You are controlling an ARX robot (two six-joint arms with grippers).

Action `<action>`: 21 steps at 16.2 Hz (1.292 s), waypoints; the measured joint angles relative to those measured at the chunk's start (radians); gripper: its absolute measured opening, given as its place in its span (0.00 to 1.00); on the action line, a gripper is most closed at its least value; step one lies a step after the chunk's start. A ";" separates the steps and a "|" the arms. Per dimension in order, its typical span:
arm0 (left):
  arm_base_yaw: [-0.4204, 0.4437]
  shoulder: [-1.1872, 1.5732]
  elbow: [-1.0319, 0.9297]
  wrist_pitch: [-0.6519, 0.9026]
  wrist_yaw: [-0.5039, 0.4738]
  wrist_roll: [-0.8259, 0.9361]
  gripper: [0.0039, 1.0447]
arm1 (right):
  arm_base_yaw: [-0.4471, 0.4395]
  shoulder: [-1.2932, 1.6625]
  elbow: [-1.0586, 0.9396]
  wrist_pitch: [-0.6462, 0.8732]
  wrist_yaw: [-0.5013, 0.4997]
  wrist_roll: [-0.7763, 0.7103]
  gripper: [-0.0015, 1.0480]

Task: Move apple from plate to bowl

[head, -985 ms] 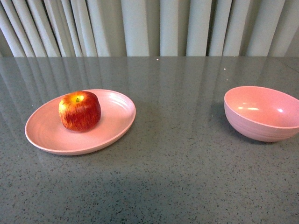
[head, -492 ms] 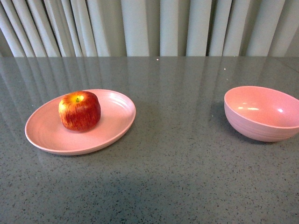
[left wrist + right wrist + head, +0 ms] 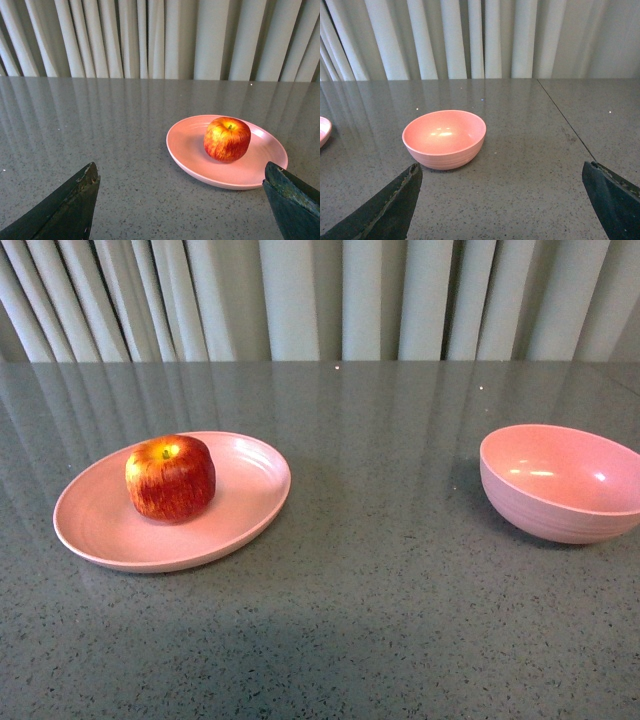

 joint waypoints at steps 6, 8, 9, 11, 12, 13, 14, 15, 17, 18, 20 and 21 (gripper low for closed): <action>0.000 0.000 0.000 0.000 0.000 0.000 0.94 | -0.063 0.171 0.052 0.100 -0.161 0.148 0.94; 0.000 0.000 0.000 0.000 0.000 0.000 0.94 | -0.107 0.399 0.172 0.291 -0.195 0.158 0.94; 0.000 0.000 0.000 0.000 0.000 0.000 0.94 | -0.116 0.544 0.248 0.362 -0.209 0.158 0.94; 0.000 0.000 0.000 0.000 0.000 0.000 0.94 | -0.117 0.699 0.336 0.407 -0.206 0.144 0.94; 0.000 0.000 0.000 0.000 0.000 0.000 0.94 | -0.117 0.851 0.438 0.408 -0.206 0.117 0.94; 0.000 0.000 0.000 0.000 0.000 0.000 0.94 | -0.109 0.994 0.543 0.377 -0.200 0.089 0.94; 0.000 0.000 0.000 0.000 0.000 0.000 0.94 | -0.101 1.135 0.647 0.329 -0.188 0.059 0.94; 0.000 0.000 0.000 0.000 0.000 0.000 0.94 | -0.098 1.211 0.706 0.292 -0.188 0.047 0.94; 0.000 0.000 0.000 0.000 0.000 0.000 0.94 | -0.083 1.459 0.893 0.178 -0.145 0.009 0.94; 0.000 0.000 0.000 0.000 0.000 0.000 0.94 | -0.072 1.524 0.935 0.142 -0.145 -0.004 0.94; 0.000 0.000 0.000 0.000 0.000 0.000 0.94 | -0.048 1.637 0.993 0.085 -0.119 -0.023 0.94; 0.000 0.000 0.000 0.000 0.000 0.000 0.94 | -0.033 1.693 1.015 0.055 -0.109 -0.025 0.94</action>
